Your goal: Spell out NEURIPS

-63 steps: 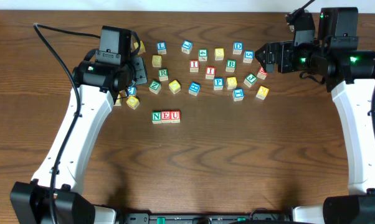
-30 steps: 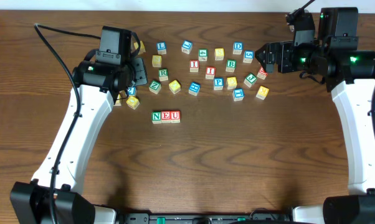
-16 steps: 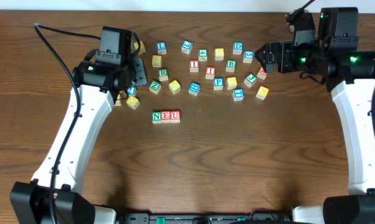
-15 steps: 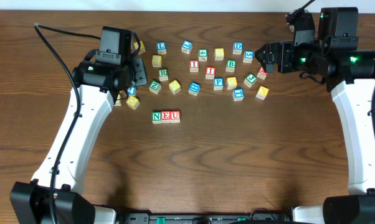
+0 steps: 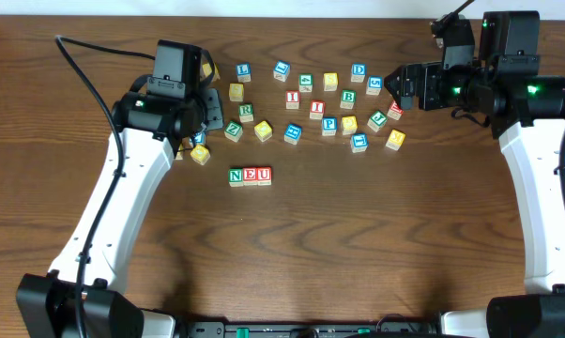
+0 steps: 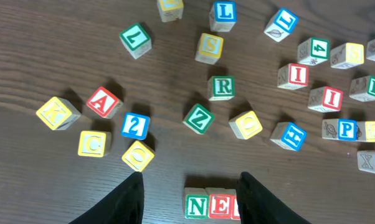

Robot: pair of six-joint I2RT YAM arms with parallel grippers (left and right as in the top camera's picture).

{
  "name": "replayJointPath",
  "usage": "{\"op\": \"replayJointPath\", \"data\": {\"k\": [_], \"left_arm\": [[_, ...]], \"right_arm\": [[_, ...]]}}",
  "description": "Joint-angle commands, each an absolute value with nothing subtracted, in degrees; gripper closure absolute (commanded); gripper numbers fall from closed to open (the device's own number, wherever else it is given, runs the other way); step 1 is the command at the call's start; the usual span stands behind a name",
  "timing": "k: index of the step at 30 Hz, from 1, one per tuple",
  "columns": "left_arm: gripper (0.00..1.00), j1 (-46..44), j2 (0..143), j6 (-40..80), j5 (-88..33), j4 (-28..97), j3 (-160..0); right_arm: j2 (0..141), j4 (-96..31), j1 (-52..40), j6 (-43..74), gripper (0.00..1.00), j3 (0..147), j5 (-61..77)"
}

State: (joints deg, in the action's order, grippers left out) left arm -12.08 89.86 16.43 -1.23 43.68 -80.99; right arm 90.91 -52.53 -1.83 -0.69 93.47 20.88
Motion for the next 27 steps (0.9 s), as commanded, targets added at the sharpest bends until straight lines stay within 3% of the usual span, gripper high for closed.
{"op": "replayJointPath", "data": {"k": [1,27], "left_arm": [[0.53,-12.7,91.3,15.5,-1.5,44.0,-82.0],[0.53,-13.5,94.5,15.2,-1.5,43.5,-82.0]], "right_arm": [[91.1,-52.6,-1.6,-1.4,0.01,93.3,21.3],[91.1,-52.6,-1.6,-1.4,0.01,93.3,21.3]]}}
